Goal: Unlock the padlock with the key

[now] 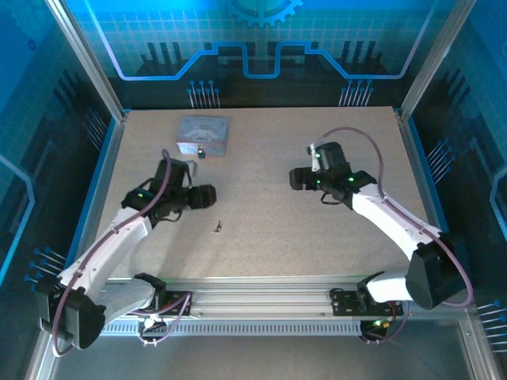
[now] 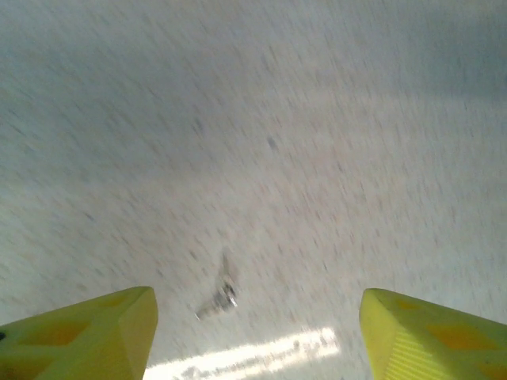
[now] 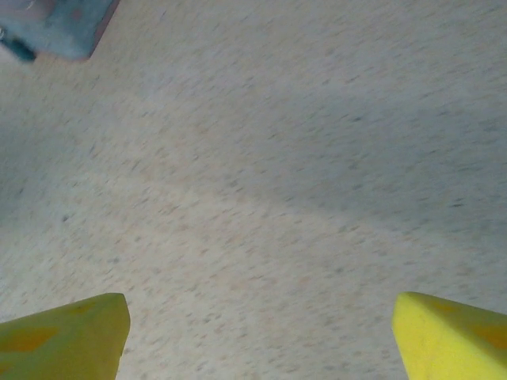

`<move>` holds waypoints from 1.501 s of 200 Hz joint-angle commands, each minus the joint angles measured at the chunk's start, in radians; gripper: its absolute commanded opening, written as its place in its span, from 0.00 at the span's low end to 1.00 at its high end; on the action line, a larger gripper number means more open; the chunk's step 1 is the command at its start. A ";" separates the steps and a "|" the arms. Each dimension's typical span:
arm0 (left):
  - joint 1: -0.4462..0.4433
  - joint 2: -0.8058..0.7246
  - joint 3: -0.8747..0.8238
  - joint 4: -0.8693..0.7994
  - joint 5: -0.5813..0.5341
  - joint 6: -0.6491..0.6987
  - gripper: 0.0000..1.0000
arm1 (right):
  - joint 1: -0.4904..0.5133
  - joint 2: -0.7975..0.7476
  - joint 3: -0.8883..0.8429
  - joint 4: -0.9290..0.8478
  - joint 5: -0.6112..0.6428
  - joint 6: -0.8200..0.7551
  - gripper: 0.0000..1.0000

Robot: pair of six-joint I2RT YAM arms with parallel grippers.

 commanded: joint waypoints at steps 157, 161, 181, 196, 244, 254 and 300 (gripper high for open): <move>-0.154 0.263 -0.108 0.109 -0.021 -0.076 0.22 | 0.178 0.156 -0.030 -0.041 -0.200 0.303 0.83; -0.153 0.268 -0.108 0.111 -0.027 -0.077 0.22 | 0.179 0.157 -0.030 -0.042 -0.201 0.302 0.83; -0.154 0.298 -0.103 0.116 -0.058 -0.075 0.22 | 0.178 0.165 -0.032 -0.042 -0.205 0.303 0.83; -0.154 0.322 -0.102 0.129 -0.063 -0.073 0.23 | 0.179 0.172 -0.031 -0.041 -0.208 0.302 0.83; -0.154 0.389 -0.092 0.168 -0.068 -0.072 0.24 | 0.179 0.187 -0.026 -0.037 -0.213 0.303 0.83; -0.153 0.399 -0.088 0.171 -0.073 -0.071 0.24 | 0.179 0.190 -0.024 -0.036 -0.214 0.305 0.83; -0.154 0.441 -0.076 0.170 -0.093 -0.059 0.24 | 0.180 0.199 -0.020 -0.034 -0.220 0.309 0.83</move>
